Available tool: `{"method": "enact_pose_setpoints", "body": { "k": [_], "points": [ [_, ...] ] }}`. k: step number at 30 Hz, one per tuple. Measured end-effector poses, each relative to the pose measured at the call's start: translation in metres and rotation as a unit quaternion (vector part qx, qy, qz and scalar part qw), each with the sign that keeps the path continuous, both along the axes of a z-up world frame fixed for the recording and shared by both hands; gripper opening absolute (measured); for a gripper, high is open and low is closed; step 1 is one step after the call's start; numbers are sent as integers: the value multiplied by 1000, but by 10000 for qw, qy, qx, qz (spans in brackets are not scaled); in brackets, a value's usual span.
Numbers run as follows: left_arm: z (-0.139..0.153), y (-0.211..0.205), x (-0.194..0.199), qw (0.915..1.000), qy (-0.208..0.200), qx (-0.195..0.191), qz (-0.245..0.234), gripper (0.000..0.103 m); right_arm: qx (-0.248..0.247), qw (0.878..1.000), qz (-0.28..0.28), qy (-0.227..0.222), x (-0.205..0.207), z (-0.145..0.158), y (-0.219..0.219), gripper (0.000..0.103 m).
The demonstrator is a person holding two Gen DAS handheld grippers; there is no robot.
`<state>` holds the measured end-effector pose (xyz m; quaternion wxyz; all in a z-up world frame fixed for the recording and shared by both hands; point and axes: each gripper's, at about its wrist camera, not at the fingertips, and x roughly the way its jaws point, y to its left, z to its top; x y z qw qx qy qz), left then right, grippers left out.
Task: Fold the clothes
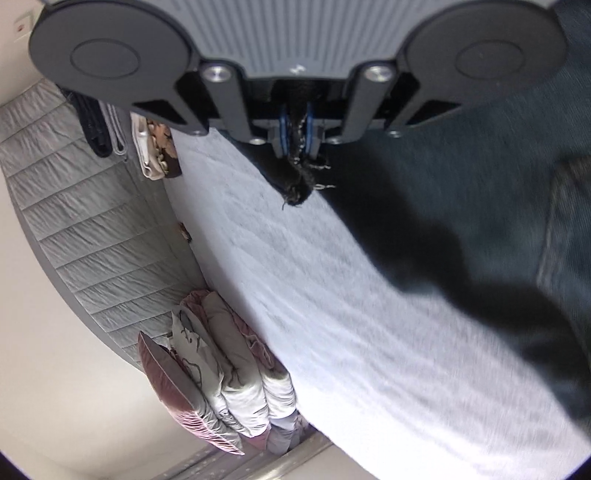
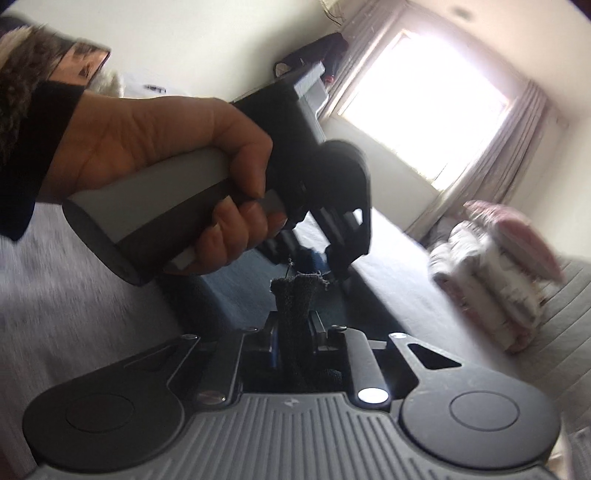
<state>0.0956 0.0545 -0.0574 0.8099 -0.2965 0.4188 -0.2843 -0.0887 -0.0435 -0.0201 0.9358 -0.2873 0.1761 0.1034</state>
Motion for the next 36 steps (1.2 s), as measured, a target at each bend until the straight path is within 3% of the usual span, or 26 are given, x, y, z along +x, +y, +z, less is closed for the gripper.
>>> {"method": "enact_pose_setpoints", "body": {
  "k": [5,13,14,16,21,26,29,36],
  "points": [
    [5,19,11,9968,-55,775,186,9,1130,9918,120,584,22,5,3,16],
    [4,29,18,9918,-150,1185,443,15,1554,9832,39,955,31,4,0,23],
    [9,30,16,9899,-253,1307,492,17,1640,9810,51,1040,29,10,-3,26],
    [19,32,10,9853,-490,1527,592,18,1953,9723,197,1270,24,20,-12,44],
    [42,34,-12,9779,-1101,1688,553,22,2565,9558,413,1375,6,48,-55,45],
    [50,8,-32,9739,-1648,1560,-12,27,2157,9710,-348,971,18,43,-99,45],
    [42,-15,-41,9653,-1931,1701,-433,34,2229,9692,-587,869,33,35,-120,45],
    [15,-33,-51,9477,-2068,2191,-1057,34,2112,9704,-675,953,66,-1,-131,45]
  ]
}}
